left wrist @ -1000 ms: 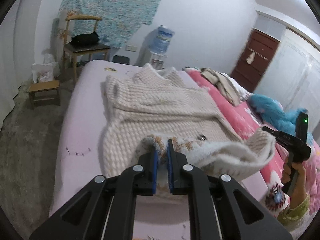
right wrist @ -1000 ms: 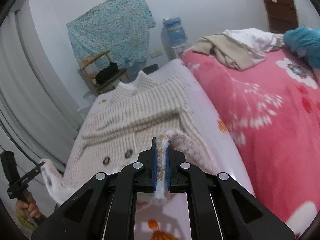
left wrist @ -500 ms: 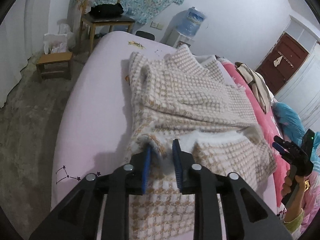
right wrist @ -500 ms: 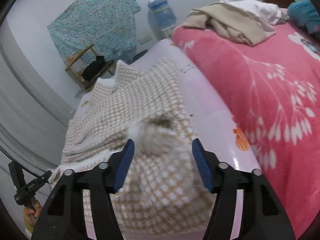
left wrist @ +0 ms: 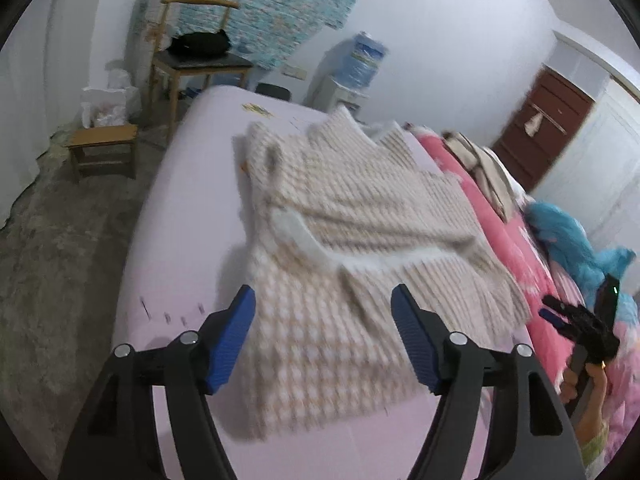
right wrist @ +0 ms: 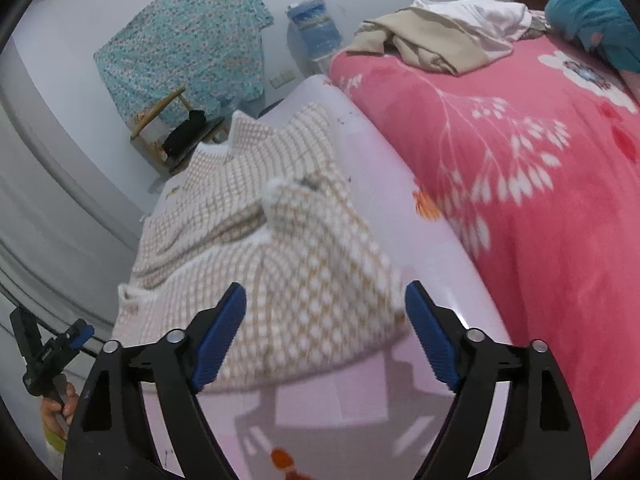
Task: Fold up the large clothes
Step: 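Open both tools and withdraw them from the folded coat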
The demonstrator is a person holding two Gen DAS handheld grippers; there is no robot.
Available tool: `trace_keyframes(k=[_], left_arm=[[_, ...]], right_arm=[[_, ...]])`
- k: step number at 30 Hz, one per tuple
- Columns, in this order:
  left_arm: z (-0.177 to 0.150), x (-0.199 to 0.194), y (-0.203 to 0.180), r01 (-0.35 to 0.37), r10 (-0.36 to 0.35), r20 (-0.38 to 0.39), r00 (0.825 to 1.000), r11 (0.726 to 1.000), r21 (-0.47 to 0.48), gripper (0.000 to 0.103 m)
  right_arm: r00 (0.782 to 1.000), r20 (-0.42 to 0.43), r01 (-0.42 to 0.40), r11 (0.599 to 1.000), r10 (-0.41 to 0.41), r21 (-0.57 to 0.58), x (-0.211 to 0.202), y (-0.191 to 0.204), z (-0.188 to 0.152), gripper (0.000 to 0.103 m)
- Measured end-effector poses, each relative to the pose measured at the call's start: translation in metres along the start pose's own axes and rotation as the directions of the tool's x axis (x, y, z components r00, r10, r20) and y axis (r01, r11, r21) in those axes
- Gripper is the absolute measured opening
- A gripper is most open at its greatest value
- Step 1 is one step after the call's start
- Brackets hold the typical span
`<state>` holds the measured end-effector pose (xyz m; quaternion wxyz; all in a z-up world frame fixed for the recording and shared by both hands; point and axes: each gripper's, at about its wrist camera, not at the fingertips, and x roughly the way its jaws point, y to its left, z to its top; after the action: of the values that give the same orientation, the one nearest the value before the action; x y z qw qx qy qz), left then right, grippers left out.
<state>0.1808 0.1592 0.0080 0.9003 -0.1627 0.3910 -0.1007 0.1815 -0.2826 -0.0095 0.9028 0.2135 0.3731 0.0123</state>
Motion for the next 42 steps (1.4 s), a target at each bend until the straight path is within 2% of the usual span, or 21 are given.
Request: trace_keyframes(k=[7, 13, 16, 19, 23, 25, 30, 37, 40, 42], left_arm=[[-0.059, 0.0, -0.016, 0.073, -0.072, -0.132, 0.989, 0.997, 0.004, 0.072], [-0.089, 0.015, -0.01, 0.119, -0.137, -0.173, 0.975, 0.986, -0.113, 0.072], [-0.091, 0.025, 0.002, 0.136, -0.169, -0.16, 0.973, 0.97, -0.2, 0.072], [-0.087, 0.027, 0.017, 0.173, -0.208, -0.105, 0.973, 0.947, -0.272, 0.072], [-0.081, 0.032, 0.033, 0.237, -0.274, -0.051, 0.96, 0.899, -0.367, 0.072], [-0.08, 0.033, 0.036, 0.249, -0.284, -0.039, 0.958, 0.889, -0.384, 0.072], [-0.079, 0.034, 0.032, 0.235, -0.268, -0.036, 0.963, 0.895, -0.378, 0.072], [-0.081, 0.032, 0.036, 0.239, -0.27, -0.02, 0.963, 0.881, -0.41, 0.072], [-0.081, 0.031, 0.041, 0.253, -0.28, 0.006, 0.96, 0.86, -0.443, 0.072], [-0.082, 0.029, 0.047, 0.278, -0.292, 0.051, 0.955, 0.825, -0.493, 0.072]], right_arm=[[0.998, -0.068, -0.002, 0.999, 0.004, 0.036, -0.001, -0.004, -0.034, 0.081], [0.993, -0.116, -0.009, 0.998, 0.016, 0.059, 0.01, -0.003, -0.044, 0.081], [0.992, -0.122, -0.008, 0.999, 0.015, 0.051, 0.013, 0.0, -0.045, 0.081], [0.992, -0.129, -0.006, 0.999, 0.013, 0.05, 0.017, 0.001, -0.045, 0.081], [0.991, -0.135, -0.007, 0.998, 0.015, 0.064, 0.023, 0.003, -0.045, 0.081], [0.99, -0.139, -0.004, 0.997, 0.014, 0.072, 0.025, 0.002, -0.046, 0.081], [0.987, -0.155, -0.017, 0.994, 0.034, 0.106, 0.031, -0.004, -0.049, 0.081], [0.987, -0.15, -0.039, 0.991, 0.058, 0.127, 0.031, -0.007, -0.05, 0.081], [0.988, -0.139, -0.05, 0.987, 0.072, 0.152, 0.03, -0.01, -0.047, 0.081], [0.989, -0.12, -0.061, 0.982, 0.083, 0.177, 0.031, -0.014, -0.042, 0.081]])
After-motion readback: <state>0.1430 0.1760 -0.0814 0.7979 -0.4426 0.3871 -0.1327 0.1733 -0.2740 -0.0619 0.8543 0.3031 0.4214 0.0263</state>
